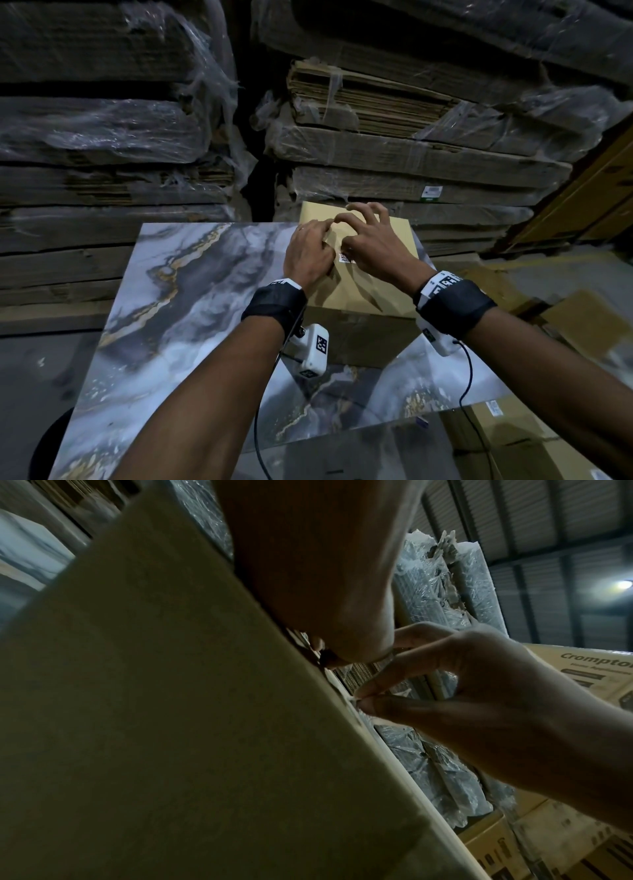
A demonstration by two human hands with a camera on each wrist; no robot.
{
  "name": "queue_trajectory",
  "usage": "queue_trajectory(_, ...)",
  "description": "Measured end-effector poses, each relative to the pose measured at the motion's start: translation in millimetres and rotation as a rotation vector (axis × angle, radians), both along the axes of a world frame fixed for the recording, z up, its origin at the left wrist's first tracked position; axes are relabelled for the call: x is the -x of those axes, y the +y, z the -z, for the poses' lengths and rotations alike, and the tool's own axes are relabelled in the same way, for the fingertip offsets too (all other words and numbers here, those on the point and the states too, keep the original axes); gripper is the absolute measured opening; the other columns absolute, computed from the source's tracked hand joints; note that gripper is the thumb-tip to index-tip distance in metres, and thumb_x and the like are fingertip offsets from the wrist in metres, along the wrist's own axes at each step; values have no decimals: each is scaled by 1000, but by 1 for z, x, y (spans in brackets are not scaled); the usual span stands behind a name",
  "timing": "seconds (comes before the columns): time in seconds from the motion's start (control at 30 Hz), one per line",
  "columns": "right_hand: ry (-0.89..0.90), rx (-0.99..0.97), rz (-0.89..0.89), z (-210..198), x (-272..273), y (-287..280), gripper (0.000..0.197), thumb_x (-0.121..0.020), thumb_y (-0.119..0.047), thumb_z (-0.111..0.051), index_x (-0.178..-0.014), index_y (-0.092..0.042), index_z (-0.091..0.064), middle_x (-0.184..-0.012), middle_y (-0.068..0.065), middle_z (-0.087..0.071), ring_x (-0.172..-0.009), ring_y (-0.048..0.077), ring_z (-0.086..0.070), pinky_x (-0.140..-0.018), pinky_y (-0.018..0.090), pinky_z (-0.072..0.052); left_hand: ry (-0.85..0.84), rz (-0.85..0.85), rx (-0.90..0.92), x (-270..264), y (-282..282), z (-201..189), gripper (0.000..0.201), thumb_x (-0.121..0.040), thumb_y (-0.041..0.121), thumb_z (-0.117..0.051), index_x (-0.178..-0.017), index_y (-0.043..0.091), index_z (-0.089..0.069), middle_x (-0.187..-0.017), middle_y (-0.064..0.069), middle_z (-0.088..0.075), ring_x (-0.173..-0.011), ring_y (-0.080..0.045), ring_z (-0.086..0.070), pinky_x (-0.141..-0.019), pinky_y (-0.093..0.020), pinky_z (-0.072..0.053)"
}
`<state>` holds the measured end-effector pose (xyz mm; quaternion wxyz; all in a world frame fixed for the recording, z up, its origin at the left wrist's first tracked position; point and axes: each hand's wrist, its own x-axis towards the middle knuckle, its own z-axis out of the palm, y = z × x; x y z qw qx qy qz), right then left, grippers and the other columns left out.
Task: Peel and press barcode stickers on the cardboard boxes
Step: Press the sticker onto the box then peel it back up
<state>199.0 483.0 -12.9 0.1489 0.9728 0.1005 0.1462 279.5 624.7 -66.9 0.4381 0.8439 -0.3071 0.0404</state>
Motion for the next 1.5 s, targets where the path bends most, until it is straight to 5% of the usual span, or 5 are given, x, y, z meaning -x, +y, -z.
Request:
queue_trajectory(0.3,-53,-475,123,13,17,-21,10,-84,-27,-82,-93,-31,-82,-134,-1,-57,-134,32,-35,-104,54,-29,-14,-16,-18,0,-1,2,60,-79,2,-51,-138,12,-59,-125,-6,-65,-119,-25,-54,-102,-39,-45)
queue_trajectory(0.6,-56,-656,234,21,19,-31,13,-87,-35,-78,-99,-40,-80,-138,-4,-49,-132,20,-30,-99,37,-24,-4,-17,-21,-2,-3,6,59,-82,3,-49,-139,13,-58,-129,-4,-63,-121,-24,-53,-105,-39,-44)
queue_trajectory(1.13,-181,-495,1,36,38,-26,22,-89,-19,-71,-109,-20,-79,-124,10,-62,-117,32,-50,-89,49,-45,-4,-29,-41,-1,-2,5,60,-82,3,-51,-140,15,-57,-131,-2,-62,-119,-22,-53,-103,-37,-44)
queue_trajectory(1.33,-324,-501,-15,43,48,-18,40,-89,-10,-72,-129,-13,-69,-118,11,-63,-109,31,-55,-89,48,-46,-7,-17,-40,-1,-1,4,61,-81,4,-52,-141,14,-56,-131,-4,-63,-120,-23,-53,-104,-39,-44)
queue_trajectory(1.5,-196,-368,-20,36,36,-20,36,-87,-17,-75,-122,-21,-72,-129,13,-58,-121,35,-47,-94,51,-41,-9,-2,-34,1,-1,4,59,-82,6,-54,-141,13,-56,-131,-6,-62,-121,-23,-52,-104,-41,-44)
